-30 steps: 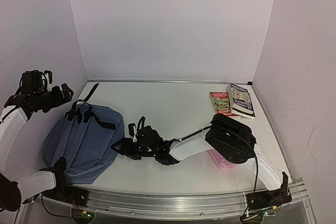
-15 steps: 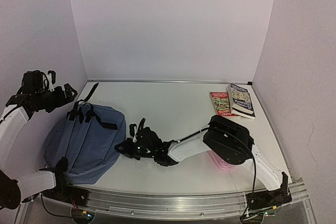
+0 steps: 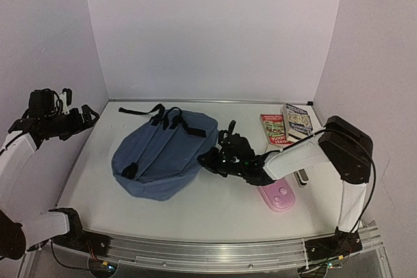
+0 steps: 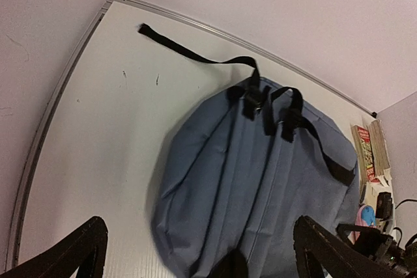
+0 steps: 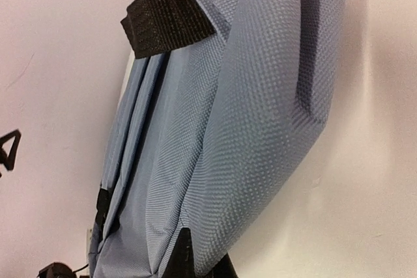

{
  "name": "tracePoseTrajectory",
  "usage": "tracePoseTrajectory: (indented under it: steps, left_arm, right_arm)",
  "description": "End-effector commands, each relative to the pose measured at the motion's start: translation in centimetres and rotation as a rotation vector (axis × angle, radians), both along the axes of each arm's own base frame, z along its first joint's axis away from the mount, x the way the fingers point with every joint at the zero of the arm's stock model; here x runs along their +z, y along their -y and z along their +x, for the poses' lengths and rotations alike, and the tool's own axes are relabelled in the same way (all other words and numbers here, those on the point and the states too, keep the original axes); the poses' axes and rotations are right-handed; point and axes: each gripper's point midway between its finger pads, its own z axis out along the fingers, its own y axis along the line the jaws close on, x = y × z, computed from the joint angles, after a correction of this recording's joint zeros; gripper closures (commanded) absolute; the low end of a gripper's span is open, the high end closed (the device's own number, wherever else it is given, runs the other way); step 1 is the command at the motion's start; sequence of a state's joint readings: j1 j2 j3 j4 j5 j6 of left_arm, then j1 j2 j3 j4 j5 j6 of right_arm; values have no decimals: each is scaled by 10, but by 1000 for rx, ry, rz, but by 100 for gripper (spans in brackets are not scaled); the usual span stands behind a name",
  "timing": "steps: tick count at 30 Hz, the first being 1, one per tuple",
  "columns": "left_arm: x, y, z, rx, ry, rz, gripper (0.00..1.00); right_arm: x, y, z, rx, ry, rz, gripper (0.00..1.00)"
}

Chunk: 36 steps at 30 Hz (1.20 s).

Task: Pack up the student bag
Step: Move the student bag to the center of the board, then adjust the student bag at the center of the board.

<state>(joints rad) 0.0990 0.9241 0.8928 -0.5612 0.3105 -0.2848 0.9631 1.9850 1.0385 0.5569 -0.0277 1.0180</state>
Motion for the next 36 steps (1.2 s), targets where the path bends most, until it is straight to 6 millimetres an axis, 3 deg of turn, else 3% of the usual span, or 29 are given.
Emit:
tracePoseTrajectory:
  steps: [1,3,6,7,9,13,18,22,25,31,36]
  left_arm:
    - [7,2,6,-17,38,10,0]
    - [6,2,6,-19,33,6,0]
    - [6,6,7,-38,30,-8,0]
    - [6,7,6,-46,32,-13,0]
    - [8,10,6,-60,36,-24,0]
    - [10,23,5,-128,47,-64,0]
    - [13,47,3,-262,47,-152,0]
    - [9,51,4,-286,29,-177,0]
    - [3,47,7,-262,12,-165,0]
    - [-7,43,11,-237,-26,-155,0]
    - [-12,43,12,-235,-50,-154,0]
  right_arm:
    - [24,59,29,-179,99,-125,100]
    - [28,70,32,-195,117,-169,94]
    - [37,79,35,-201,144,-258,45]
    - [41,82,35,-197,157,-285,37]
    - [54,85,34,-175,203,-319,28]
    - [108,81,21,-85,369,-352,13]
    - [148,42,-13,89,570,-521,2]
    - [135,7,-28,203,618,-648,2]
    - [112,-20,-33,265,630,-719,2]
    - [72,-60,-29,329,637,-805,2]
    - [41,-78,-18,351,624,-888,2]
